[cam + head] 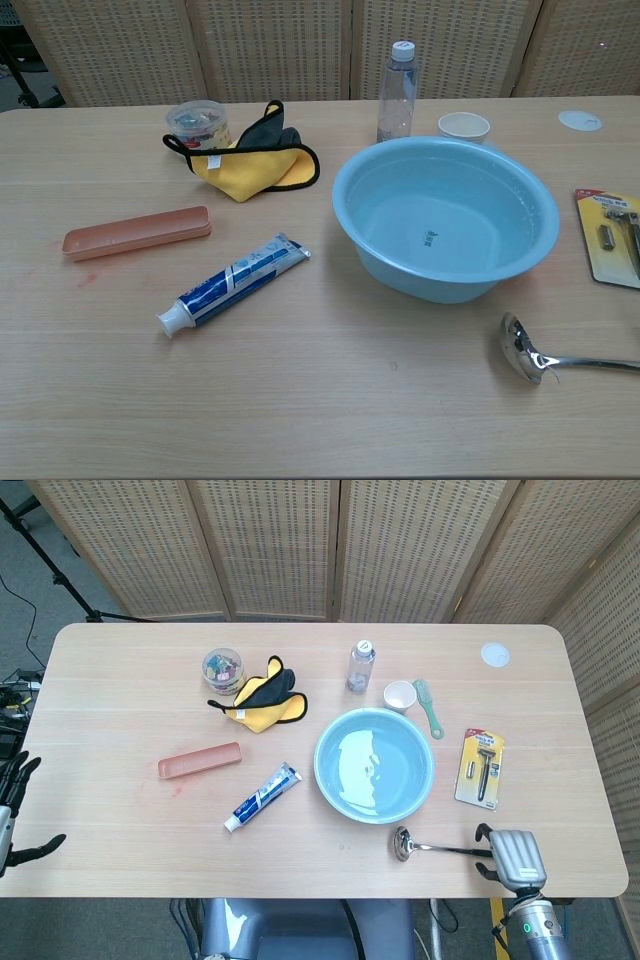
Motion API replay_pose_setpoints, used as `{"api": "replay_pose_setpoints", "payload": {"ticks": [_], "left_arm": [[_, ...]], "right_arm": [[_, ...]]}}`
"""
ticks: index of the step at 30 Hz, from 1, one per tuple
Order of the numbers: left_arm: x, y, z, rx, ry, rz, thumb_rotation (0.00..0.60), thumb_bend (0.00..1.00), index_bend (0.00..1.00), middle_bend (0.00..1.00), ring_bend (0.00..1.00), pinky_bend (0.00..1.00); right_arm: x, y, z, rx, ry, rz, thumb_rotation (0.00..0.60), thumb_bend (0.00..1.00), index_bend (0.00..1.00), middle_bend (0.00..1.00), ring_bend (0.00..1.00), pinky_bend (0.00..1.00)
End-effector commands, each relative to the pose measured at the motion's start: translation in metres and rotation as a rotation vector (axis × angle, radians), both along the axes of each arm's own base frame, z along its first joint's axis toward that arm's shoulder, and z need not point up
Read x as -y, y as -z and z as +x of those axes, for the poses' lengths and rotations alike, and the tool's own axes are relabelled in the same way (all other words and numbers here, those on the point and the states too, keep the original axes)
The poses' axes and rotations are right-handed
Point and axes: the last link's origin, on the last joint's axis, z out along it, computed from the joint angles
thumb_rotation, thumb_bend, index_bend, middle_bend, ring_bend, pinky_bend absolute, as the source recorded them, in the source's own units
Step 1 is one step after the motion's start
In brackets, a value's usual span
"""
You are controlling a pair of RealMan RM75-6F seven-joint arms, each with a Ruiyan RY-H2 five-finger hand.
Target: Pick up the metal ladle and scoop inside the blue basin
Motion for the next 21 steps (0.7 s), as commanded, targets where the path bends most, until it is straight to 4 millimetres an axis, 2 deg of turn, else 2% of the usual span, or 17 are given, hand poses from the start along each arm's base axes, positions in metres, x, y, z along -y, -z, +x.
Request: {"api": "replay_pose_setpoints", "payload": {"ticks": [1,13,21], "left_arm": [[0.000,0.001,0.000,-0.001,0.001,-0.003,0.600,0.00,0.00,0.00,0.00,0.00],[0.001,0.000,0.000,-0.002,0.005,-0.001,0.600,0.00,0.00,0.00,0.00,0.00],[0.001,0.000,0.000,-0.001,0.001,0.003,0.600,0.00,0.00,0.00,0.00,0.00]], "right_arm": [[0.000,0.002,0.001,-0.003,-0.005,0.004,0.600,0.32,0.47,0.97,0.93,1.00],[-0.001,0.017,-0.002,-0.034,-0.015,0.027,0.600,0.29,0.47,0.97,0.93,1.00],[0.002,0.028,-0.006,-0.084,-0.024,0.023,0.600,0.32,0.47,0.97,0.93,1.00]]}}
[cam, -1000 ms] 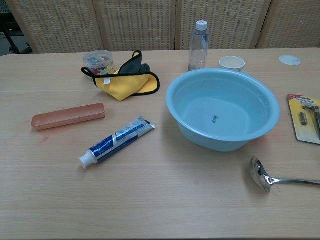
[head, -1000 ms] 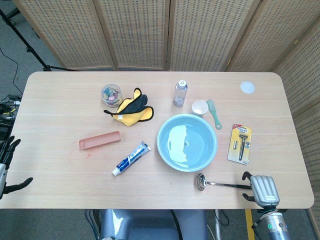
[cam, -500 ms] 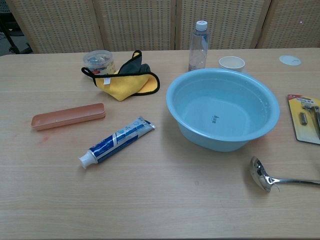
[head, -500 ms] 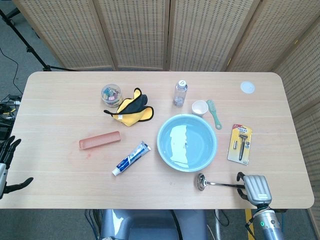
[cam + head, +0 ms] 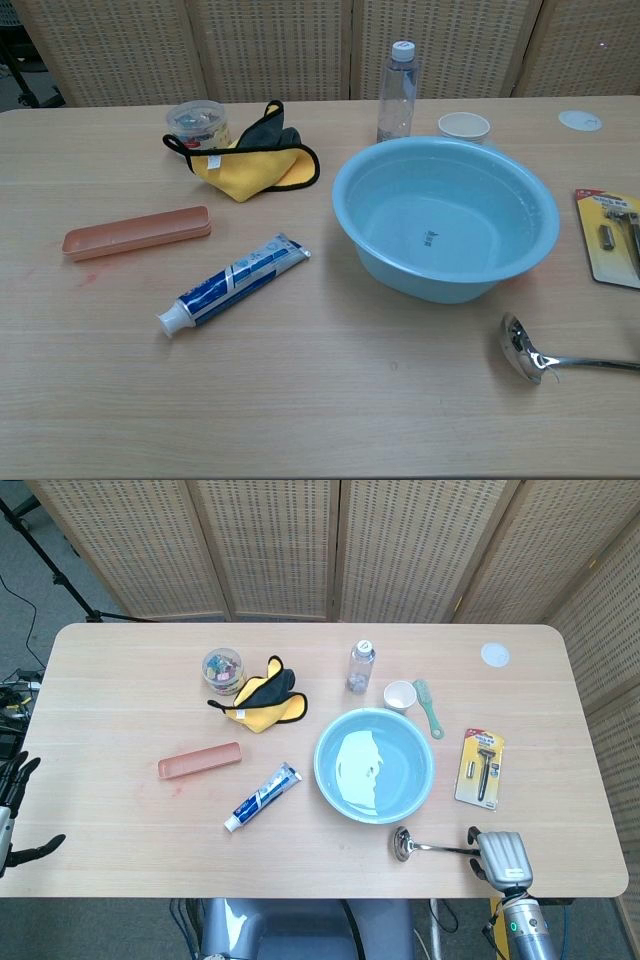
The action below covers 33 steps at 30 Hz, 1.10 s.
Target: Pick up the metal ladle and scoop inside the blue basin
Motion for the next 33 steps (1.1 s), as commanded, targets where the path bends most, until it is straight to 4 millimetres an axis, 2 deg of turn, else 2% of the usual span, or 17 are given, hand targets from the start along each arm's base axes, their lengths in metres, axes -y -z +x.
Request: {"api": "replay_pose_setpoints", "payload": {"ticks": [1,33], "left_arm": [[0.000,0.000,0.000,0.000,0.000,-0.001,0.600,0.00,0.00,0.00,0.00,0.00],[-0.001,0.001,-0.001,0.006,-0.008,-0.012,0.600,0.00,0.00,0.00,0.00,0.00]], "right_arm": [[0.002,0.002,-0.001,-0.009,0.005,-0.002,0.600,0.33,0.47,0.97,0.93,1.00],[0.008,0.009,-0.016,-0.070,0.084,0.045,0.600,0.34,0.47,0.97,0.93,1.00]]}}
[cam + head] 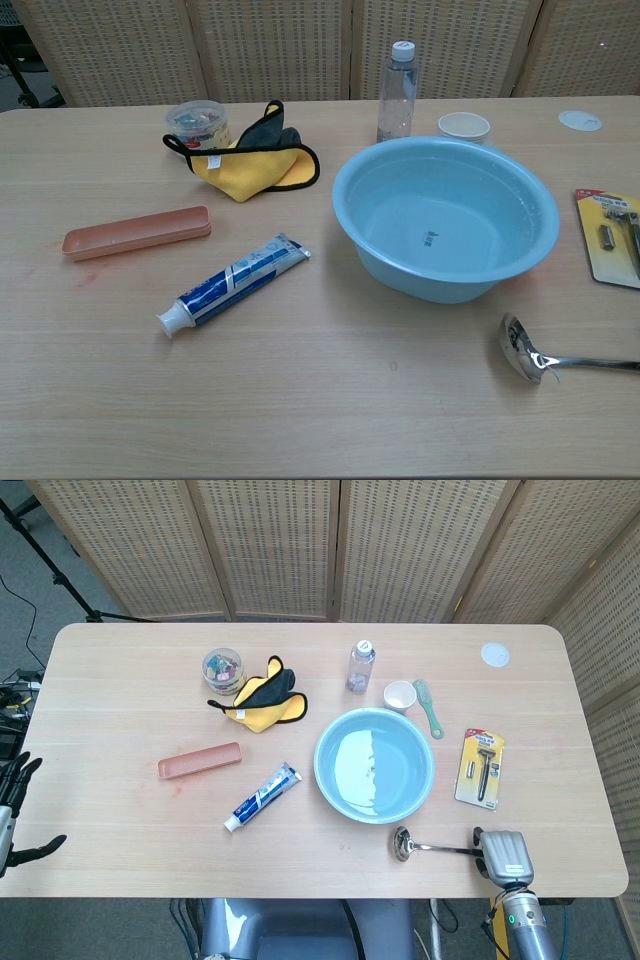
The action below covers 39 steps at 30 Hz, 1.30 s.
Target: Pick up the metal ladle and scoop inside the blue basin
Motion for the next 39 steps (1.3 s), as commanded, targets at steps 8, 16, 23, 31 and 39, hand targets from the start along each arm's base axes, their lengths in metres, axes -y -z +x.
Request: {"api": "replay_pose_setpoints", "payload": {"ticks": [8,16,23,31,39], "left_arm": [[0.000,0.000,0.000,0.004,-0.002,-0.002,0.600,0.00,0.00,0.00,0.00,0.00],[-0.001,-0.001,0.000,0.006,-0.002,-0.001,0.600,0.00,0.00,0.00,0.00,0.00],[-0.001,-0.001,-0.001,0.006,-0.003,-0.001,0.600,0.00,0.00,0.00,0.00,0.00],[-0.001,0.000,0.000,0.005,-0.003,-0.002,0.600,0.00,0.00,0.00,0.00,0.00],[-0.001,0.000,0.000,0.004,-0.003,-0.004,0.600,0.00,0.00,0.00,0.00,0.00]], "right_arm": [[0.002,0.003,-0.004,-0.018,0.007,0.010,0.600,0.36,0.49,0.97,0.93,1.00],[0.003,0.004,-0.006,-0.018,0.011,0.017,0.600,0.36,0.62,0.97,0.93,1.00],[0.005,0.002,-0.005,0.011,-0.006,-0.008,0.600,0.41,0.75,0.98,0.93,1.00],[0.006,-0.003,-0.003,0.054,-0.013,-0.034,0.600,0.59,0.81,0.98,0.93,1.00],[0.007,-0.017,0.003,0.108,-0.003,-0.036,0.600,0.73,0.84,0.98,0.93,1.00]]}}
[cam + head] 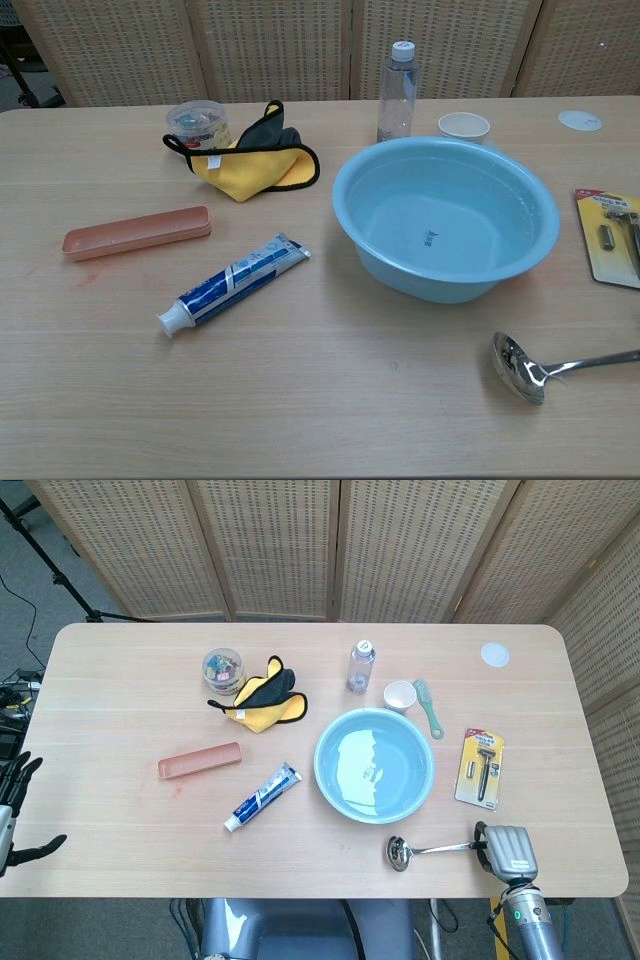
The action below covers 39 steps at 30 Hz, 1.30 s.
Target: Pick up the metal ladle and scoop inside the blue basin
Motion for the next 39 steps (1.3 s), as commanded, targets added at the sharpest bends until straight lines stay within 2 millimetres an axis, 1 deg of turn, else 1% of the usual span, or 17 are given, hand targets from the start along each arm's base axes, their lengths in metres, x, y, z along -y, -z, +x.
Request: {"api": "replay_pose_setpoints", "payload": {"ticks": [1,8,17,21,25,33,35,39], "left_arm": [[0.000,0.000,0.000,0.000,0.000,-0.001,0.600,0.00,0.00,0.00,0.00,0.00],[0.000,0.000,0.000,0.003,0.002,0.001,0.600,0.00,0.00,0.00,0.00,0.00],[0.001,-0.001,0.000,0.004,0.003,-0.001,0.600,0.00,0.00,0.00,0.00,0.00],[0.001,0.000,0.001,0.002,0.003,-0.002,0.600,0.00,0.00,0.00,0.00,0.00],[0.001,0.001,0.001,0.000,0.004,-0.003,0.600,0.00,0.00,0.00,0.00,0.00],[0.001,0.001,0.001,-0.001,0.002,-0.003,0.600,0.00,0.00,0.00,0.00,0.00],[0.001,0.001,0.001,-0.001,0.001,-0.003,0.600,0.00,0.00,0.00,0.00,0.00],[0.001,0.001,0.001,0.000,0.001,-0.001,0.600,0.00,0.00,0.00,0.00,0.00]], "right_arm": [[-0.001,-0.007,0.003,0.018,0.000,0.003,0.600,0.74,0.84,0.98,0.93,1.00],[-0.003,-0.018,0.009,0.061,0.009,0.009,0.600,0.77,0.84,0.98,0.93,1.00],[-0.003,-0.046,0.012,0.171,0.071,0.010,0.600,0.78,0.84,0.98,0.93,1.00],[-0.002,-0.056,0.012,0.184,0.074,0.005,0.600,0.78,0.84,0.98,0.93,1.00],[-0.001,-0.067,0.016,0.200,0.065,-0.003,0.600,0.78,0.84,0.98,0.93,1.00],[-0.003,-0.092,0.037,0.240,0.015,-0.023,0.600,0.78,0.84,0.98,0.93,1.00],[-0.002,-0.098,0.048,0.254,-0.008,-0.025,0.600,0.78,0.84,0.98,0.93,1.00],[0.002,-0.103,0.062,0.258,-0.033,-0.026,0.600,0.78,0.84,0.98,0.93,1.00]]}}
